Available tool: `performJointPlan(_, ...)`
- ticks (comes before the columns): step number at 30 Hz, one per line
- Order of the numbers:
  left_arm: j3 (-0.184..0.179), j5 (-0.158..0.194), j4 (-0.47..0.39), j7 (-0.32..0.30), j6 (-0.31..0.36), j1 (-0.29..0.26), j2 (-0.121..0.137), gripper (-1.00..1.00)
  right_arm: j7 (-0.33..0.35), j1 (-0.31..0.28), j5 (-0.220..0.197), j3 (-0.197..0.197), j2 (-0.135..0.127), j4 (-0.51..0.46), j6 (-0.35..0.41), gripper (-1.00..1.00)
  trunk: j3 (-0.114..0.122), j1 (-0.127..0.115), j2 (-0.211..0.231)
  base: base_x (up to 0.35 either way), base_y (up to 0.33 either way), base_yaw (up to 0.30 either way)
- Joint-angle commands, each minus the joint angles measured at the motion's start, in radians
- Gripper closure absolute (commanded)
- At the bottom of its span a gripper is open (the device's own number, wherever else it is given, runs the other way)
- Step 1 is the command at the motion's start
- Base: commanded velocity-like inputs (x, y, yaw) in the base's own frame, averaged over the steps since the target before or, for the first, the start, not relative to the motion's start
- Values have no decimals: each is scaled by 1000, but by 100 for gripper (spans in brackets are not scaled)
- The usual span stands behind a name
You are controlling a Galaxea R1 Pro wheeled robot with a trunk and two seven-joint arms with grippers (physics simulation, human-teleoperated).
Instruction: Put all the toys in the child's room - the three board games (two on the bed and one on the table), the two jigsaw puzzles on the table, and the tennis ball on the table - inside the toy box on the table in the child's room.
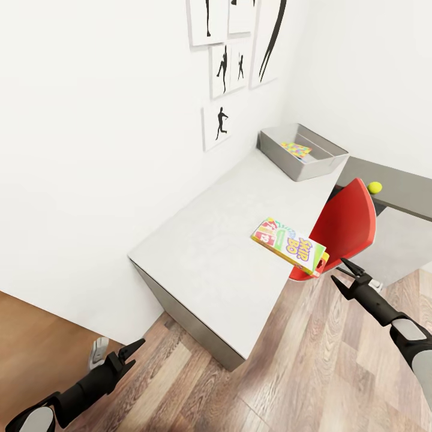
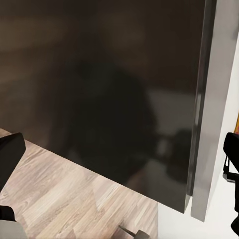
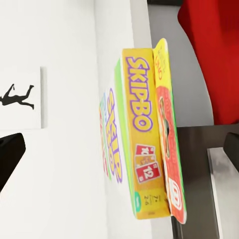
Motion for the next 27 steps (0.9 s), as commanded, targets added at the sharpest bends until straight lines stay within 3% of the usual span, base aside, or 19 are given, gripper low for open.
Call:
performJointPlan(1,2,2,0,-2,7,-1,0,-100,1,-1,-4,-1,0,1,6,-100,-1,0,-1,0,0,0)
performJointPlan(27,0,1,1,0,7,-2,0,-100,11,-1,-5,0,2,-1,-30,-100,-1,0,-1,0,0,0)
